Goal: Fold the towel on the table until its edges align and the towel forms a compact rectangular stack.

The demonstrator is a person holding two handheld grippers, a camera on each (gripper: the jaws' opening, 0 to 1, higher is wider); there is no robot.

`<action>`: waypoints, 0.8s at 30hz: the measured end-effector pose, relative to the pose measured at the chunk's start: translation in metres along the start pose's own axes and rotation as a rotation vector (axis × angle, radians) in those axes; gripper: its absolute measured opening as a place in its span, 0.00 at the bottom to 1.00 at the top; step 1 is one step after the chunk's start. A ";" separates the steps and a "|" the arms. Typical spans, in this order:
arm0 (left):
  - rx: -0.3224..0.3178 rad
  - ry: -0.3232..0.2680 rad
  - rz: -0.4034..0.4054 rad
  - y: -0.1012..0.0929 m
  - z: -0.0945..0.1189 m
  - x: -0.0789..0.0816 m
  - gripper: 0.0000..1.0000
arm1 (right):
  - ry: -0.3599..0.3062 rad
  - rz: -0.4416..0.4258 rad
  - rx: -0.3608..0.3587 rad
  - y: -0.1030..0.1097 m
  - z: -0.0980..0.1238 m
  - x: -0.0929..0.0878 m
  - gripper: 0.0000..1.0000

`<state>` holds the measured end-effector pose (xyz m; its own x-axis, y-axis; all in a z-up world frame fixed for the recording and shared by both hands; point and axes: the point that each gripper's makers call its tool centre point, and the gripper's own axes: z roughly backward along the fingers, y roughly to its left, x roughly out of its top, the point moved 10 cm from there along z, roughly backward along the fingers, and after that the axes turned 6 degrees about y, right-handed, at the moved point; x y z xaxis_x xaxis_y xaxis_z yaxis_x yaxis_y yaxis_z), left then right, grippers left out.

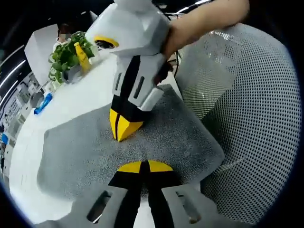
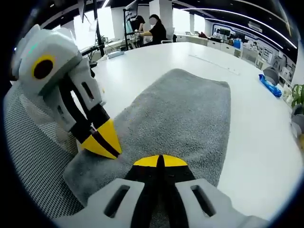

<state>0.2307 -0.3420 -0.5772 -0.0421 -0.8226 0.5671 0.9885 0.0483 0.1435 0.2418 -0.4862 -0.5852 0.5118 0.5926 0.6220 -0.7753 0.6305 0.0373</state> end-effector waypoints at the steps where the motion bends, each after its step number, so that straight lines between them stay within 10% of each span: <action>1: 0.007 0.016 -0.022 -0.001 0.000 0.000 0.02 | 0.000 0.000 0.000 0.000 0.000 0.000 0.00; 24: 0.094 0.073 0.032 0.010 0.008 -0.013 0.01 | -0.008 -0.004 0.027 0.005 -0.002 0.002 0.00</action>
<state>0.2399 -0.3264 -0.5761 0.0028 -0.8585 0.5127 0.9711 0.1248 0.2036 0.2399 -0.4811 -0.5857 0.5117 0.5861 0.6282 -0.7832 0.6188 0.0606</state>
